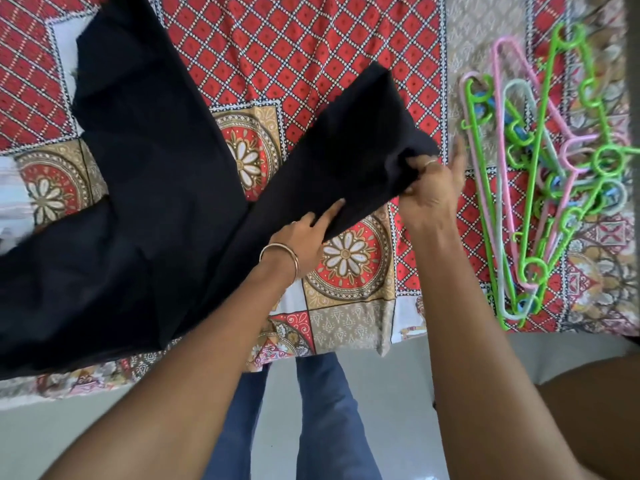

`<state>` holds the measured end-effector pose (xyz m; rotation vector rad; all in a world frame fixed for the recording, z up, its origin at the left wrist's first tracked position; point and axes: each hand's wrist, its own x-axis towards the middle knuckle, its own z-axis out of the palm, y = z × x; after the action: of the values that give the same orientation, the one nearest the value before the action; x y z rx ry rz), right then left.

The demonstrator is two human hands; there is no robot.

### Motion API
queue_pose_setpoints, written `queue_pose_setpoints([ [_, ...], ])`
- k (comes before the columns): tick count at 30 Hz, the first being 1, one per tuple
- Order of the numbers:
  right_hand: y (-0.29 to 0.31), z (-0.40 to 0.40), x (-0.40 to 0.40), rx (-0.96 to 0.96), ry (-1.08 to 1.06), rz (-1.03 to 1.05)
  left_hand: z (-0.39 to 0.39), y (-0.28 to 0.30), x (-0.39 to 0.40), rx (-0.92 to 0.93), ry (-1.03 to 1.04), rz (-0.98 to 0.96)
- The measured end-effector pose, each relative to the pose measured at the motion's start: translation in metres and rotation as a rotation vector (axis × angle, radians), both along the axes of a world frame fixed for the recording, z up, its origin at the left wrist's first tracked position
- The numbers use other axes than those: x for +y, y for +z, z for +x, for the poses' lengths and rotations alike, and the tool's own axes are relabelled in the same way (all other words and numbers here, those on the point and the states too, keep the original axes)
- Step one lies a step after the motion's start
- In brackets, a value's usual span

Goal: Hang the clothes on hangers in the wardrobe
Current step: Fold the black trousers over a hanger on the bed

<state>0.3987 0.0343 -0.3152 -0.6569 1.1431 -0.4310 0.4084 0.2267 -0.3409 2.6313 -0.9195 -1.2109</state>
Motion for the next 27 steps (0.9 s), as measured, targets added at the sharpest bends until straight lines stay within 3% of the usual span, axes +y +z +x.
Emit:
queue_pose_setpoints([
  [3,0.027,-0.035,-0.008,-0.117,0.016,-0.392,-0.007,0.016,0.007,0.086,-0.110,-0.133],
  [5,0.026,-0.066,-0.008,-0.052,-0.026,-0.494,-0.018,0.020,0.011,0.125,-0.212,-0.131],
  [9,-0.002,-0.113,-0.005,0.356,-0.203,-0.269,-0.047,0.009,0.003,0.261,-0.466,0.026],
  [11,-0.020,-0.120,-0.003,0.447,-0.218,-0.181,-0.057,0.001,0.000,0.362,-0.507,0.107],
  [14,-0.025,-0.115,0.004,0.406,-0.174,-0.172,-0.064,-0.010,-0.003,0.456,-0.101,-0.032],
  [17,-0.024,-0.120,0.014,0.354,-0.159,-0.187,-0.067,-0.018,0.011,0.233,0.217,-0.172],
  [19,-0.021,-0.127,0.008,0.382,-0.139,-0.220,-0.062,-0.022,0.017,0.114,0.278,-0.173],
  [24,-0.006,-0.142,-0.036,0.377,-0.240,-0.438,-0.032,-0.026,0.021,0.085,0.250,-0.070],
  [27,-0.013,-0.157,-0.041,0.618,-0.184,-0.423,-0.027,-0.024,0.014,0.079,0.144,0.073],
])
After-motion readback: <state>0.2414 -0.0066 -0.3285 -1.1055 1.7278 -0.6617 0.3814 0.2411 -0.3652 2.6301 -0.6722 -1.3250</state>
